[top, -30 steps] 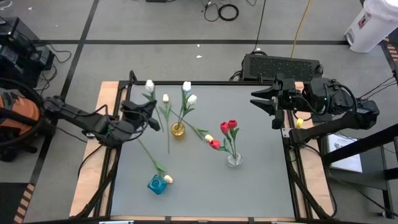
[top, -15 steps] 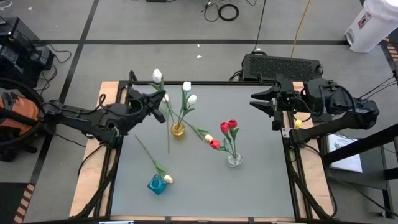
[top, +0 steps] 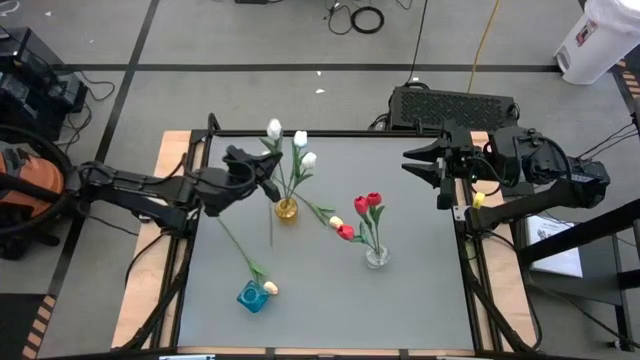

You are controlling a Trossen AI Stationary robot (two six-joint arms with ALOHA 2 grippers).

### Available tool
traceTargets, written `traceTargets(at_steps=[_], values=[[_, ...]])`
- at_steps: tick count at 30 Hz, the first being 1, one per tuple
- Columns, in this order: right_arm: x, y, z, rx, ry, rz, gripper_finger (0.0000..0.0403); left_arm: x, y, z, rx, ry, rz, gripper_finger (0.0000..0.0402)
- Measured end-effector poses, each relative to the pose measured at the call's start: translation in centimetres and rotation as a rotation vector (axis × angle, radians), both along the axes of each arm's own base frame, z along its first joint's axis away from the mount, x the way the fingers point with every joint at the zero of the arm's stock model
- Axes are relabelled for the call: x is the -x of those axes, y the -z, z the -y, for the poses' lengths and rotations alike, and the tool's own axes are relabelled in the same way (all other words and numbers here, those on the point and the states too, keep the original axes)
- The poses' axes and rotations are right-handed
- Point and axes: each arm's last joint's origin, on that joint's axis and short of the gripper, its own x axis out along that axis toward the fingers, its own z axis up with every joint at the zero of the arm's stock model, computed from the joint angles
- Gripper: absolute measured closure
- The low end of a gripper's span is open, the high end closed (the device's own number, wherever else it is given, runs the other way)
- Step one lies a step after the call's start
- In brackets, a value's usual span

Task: Sort flowers into vase by color
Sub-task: Put the white tulip into the yellow vase

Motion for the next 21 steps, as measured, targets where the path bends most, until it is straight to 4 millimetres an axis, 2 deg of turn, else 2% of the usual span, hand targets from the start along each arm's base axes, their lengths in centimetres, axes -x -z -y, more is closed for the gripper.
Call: traceTargets(at_steps=[8,21], values=[[0.0,0.0,0.0,0.0,0.0,0.0,0.0277,0.1,1.1,0.0,0.064,-0.009,-0.051,0.0393],[0.0,0.0,0.0,0.004,-0.001,-0.001,0.0277,0.1,1.1,-0.1,0.064,-0.011,-0.05,0.0393]])
